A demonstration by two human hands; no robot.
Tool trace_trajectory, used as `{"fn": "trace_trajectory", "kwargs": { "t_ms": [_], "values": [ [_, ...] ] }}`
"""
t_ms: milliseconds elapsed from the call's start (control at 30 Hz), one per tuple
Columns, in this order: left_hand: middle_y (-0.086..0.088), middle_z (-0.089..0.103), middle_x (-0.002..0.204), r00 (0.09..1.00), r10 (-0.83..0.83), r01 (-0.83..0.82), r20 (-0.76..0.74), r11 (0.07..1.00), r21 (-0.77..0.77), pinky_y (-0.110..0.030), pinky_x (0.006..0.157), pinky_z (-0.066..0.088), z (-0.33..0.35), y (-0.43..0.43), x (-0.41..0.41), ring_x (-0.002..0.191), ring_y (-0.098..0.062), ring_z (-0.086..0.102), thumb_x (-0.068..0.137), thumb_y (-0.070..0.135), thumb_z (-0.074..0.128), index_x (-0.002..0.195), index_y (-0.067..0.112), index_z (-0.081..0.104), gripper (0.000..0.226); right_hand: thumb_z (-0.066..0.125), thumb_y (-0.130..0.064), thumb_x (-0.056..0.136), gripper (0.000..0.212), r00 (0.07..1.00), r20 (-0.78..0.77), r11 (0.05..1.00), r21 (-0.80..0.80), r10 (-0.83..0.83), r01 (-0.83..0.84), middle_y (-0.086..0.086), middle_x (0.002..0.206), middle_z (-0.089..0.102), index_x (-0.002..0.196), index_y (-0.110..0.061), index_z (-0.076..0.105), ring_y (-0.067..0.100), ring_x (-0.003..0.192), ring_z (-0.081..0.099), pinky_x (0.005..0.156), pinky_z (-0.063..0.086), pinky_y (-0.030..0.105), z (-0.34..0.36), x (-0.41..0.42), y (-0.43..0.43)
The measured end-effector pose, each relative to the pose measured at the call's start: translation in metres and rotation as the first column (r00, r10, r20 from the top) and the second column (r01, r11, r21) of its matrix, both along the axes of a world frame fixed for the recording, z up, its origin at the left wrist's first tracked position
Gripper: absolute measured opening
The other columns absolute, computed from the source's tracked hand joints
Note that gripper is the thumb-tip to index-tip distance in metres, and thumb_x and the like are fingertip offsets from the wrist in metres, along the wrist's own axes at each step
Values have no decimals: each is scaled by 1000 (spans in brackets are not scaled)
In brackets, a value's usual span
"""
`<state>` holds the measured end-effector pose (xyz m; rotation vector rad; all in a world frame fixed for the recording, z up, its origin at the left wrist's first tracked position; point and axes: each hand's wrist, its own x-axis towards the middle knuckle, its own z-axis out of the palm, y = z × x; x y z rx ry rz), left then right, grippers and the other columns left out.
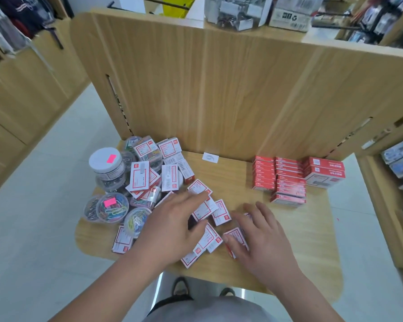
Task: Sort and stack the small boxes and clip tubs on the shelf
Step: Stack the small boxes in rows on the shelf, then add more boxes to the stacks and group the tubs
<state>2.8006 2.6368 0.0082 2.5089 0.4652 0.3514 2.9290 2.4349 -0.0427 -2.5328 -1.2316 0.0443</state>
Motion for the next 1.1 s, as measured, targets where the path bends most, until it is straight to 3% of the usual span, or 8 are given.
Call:
{"fn": "trace_trajectory", "kwargs": {
  "t_ms": [167, 267, 333, 433, 533, 700, 833, 1100],
  "values": [
    [37, 51, 111, 997, 53, -45, 47, 985, -165, -15, 87, 43, 11, 3, 5, 101, 0, 54, 80, 24, 83, 141, 35, 57, 67, 58, -59, 89, 49, 991, -91, 988, 110, -95, 104, 1, 133, 63, 119, -22, 69, 27, 127, 56, 100, 50, 44, 20, -7, 0],
    [28, 58, 108, 996, -32, 45, 82, 985, -167, -19, 88, 47, 17, 9, 7, 103, -2, 58, 83, 20, 78, 138, 42, 54, 64, 64, -53, 92, 39, 915, -386, 937, 263, -116, 230, -19, 117, 65, 124, -31, 68, 3, 105, 64, 82, 55, 27, 61, 2, 26],
    [22, 58, 110, 992, -81, 96, 102, 984, -149, -16, 86, 45, 22, 12, 10, 103, -2, 57, 82, 16, 77, 135, 42, 51, 64, 72, -43, 90, 40, 826, -563, 938, 281, -8, 201, -20, 112, 66, 128, -35, 64, 3, 96, 65, 75, 55, 24, 83, 5, 44],
    [42, 50, 122, 977, -150, 168, 153, 980, -107, -7, 94, 38, 32, 19, 15, 113, 3, 53, 81, 12, 75, 133, 44, 50, 66, 78, -30, 88, 36, 786, -618, 953, 249, 20, 172, -20, 91, 69, 123, -32, 68, 3, 74, 65, 68, 52, 20, 100, 11, 63],
    [39, 50, 129, 981, -125, 139, 151, 986, -86, -16, 100, 42, 33, 32, 23, 122, 5, 50, 86, 12, 74, 136, 40, 53, 62, 80, -23, 87, 21, 698, -716, 931, 243, -17, 272, -13, 66, 68, 106, -30, 73, 14, 60, 64, 61, 52, 30, 97, 28, 76],
    [12, 64, 98, 999, -8, 9, 39, 1000, -24, -39, 75, 55, 30, 48, 21, 88, -12, 62, 92, 27, 60, 109, 28, 66, 18, 76, -15, 87, 19, 848, -491, 938, 153, -202, 312, -11, 77, 64, 103, -24, 70, 1, 59, 59, 53, 38, 12, 62, 77, 114],
    [21, 63, 90, 999, 20, -17, 35, 996, -90, -35, 67, 55, 23, 49, 3, 75, -3, 60, 90, 36, 59, 103, 35, 68, 15, 72, -20, 85, 18, 892, -406, 945, 166, -197, 284, -2, 94, 67, 101, -27, 69, 19, 83, 65, 77, 52, 33, 19, 98, 147],
    [25, 62, 90, 996, 90, -91, -12, 991, -97, -27, 66, 54, 19, 50, -2, 76, 1, 62, 92, 32, 69, 106, 39, 68, 16, 82, -28, 80, 24, 861, -424, 831, 341, -281, 439, -5, 89, 67, 97, -23, 67, 13, 79, 65, 75, 54, 35, 1, 90, 149]
  ]
}}
